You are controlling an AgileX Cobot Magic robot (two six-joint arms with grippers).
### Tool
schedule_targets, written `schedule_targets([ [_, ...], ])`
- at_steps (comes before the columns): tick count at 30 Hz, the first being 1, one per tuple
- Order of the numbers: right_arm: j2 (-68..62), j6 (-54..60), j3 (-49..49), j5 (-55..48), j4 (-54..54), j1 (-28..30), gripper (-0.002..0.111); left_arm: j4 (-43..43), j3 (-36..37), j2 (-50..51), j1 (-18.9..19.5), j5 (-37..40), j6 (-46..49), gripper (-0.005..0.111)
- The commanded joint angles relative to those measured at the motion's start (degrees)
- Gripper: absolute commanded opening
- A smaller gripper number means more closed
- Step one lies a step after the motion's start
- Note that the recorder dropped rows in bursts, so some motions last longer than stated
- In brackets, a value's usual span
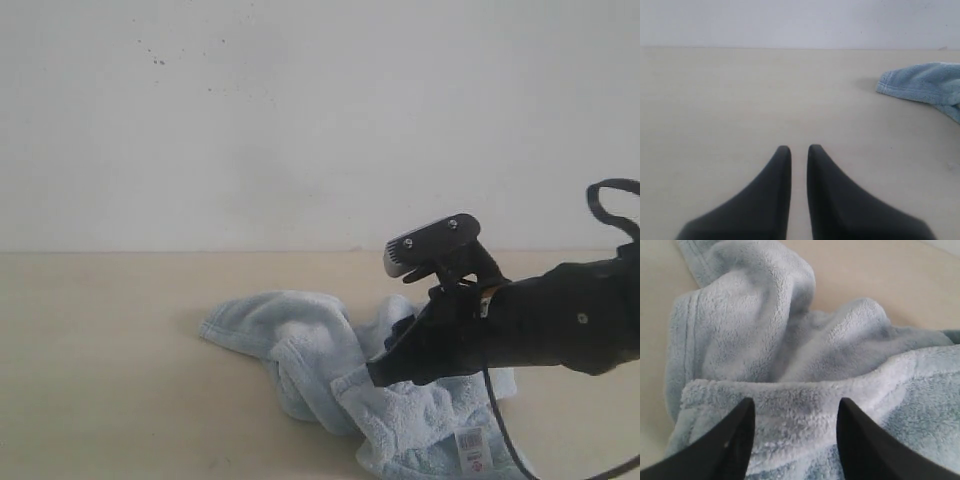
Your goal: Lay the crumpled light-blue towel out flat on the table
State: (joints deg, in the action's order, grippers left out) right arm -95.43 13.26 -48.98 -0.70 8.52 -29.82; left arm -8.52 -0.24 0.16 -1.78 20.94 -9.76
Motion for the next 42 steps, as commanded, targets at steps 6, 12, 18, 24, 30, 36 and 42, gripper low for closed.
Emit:
schedule_targets([
  [6,-4.98,3.31,-5.74,-5.58,-0.14,-7.10,0.049,0.42,0.24,-0.16,-0.21,-0.43,0.30,0.013],
  [12,-5.90,3.84,-5.74,-10.71,-0.33,-8.69,0.049,0.42,0.24,-0.16,-0.21,-0.43,0.30,0.013],
  [18,-7.16,4.00,-5.74,-10.82,-1.37,-8.69,0.049,0.42,0.24,-0.16,-0.21,-0.43,0.30,0.013],
  [24,-11.19,4.00,-5.74,-14.47,-1.61,-8.69,0.049,0.42,0.24,-0.16,-0.21,-0.43,0.30,0.013],
  [30,-12.88,4.00,-5.74,-12.82,-1.61,-8.69,0.008,0.42,0.24,-0.16,-0.21,-0.43,0.30,0.013],
  [36,-8.83,2.68,-5.74,-12.85,-1.61,-8.45,0.000,0.42,0.24,-0.16,-0.21,-0.43,0.30,0.013],
  [42,0.37,1.86,-5.63,-19.28,-3.59,-8.45,0.000,0.42,0.24,-0.16,-0.21,-0.43,0.30,0.013],
])
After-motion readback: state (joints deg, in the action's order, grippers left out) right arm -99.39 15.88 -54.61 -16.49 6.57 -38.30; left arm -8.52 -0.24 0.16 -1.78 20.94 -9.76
